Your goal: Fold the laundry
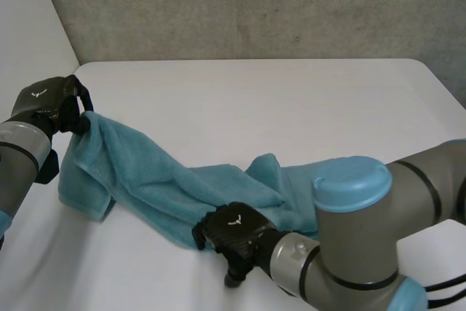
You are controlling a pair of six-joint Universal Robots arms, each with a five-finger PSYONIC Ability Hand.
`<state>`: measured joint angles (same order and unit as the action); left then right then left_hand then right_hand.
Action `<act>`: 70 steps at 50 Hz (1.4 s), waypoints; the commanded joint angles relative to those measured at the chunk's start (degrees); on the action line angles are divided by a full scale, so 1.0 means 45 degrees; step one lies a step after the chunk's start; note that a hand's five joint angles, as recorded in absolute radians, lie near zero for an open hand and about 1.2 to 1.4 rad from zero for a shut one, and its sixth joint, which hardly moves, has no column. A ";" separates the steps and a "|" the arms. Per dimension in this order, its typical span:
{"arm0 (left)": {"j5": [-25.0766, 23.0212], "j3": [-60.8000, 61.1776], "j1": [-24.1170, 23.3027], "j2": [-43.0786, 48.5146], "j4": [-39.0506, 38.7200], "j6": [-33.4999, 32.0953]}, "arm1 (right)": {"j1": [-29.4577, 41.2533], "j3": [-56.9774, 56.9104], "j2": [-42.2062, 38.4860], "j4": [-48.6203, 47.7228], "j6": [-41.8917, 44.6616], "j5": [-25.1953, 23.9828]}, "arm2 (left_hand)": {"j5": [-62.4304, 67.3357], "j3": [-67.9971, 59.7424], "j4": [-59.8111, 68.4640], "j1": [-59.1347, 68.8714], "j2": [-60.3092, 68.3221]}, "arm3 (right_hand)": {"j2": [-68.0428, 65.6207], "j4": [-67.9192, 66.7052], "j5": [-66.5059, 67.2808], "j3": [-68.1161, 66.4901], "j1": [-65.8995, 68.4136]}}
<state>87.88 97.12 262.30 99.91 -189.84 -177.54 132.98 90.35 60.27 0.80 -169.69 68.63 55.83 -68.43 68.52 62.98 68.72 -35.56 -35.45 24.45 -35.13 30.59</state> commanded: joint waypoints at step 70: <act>-0.0076 0.0488 -0.0124 -0.0756 0.0310 -0.0020 | -0.2735 -0.1425 0.2700 0.0290 0.1049 0.3441 | 0.3150 -0.2571 0.2550 0.3783 0.2506 | -0.9877 -0.9901 1.0121 -0.9971 1.0980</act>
<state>87.66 98.45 262.03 97.65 -189.47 -177.52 128.34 82.40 62.20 -2.83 -165.10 85.15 55.82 -68.43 68.53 62.98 68.74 -67.38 -68.03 55.38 -67.58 55.09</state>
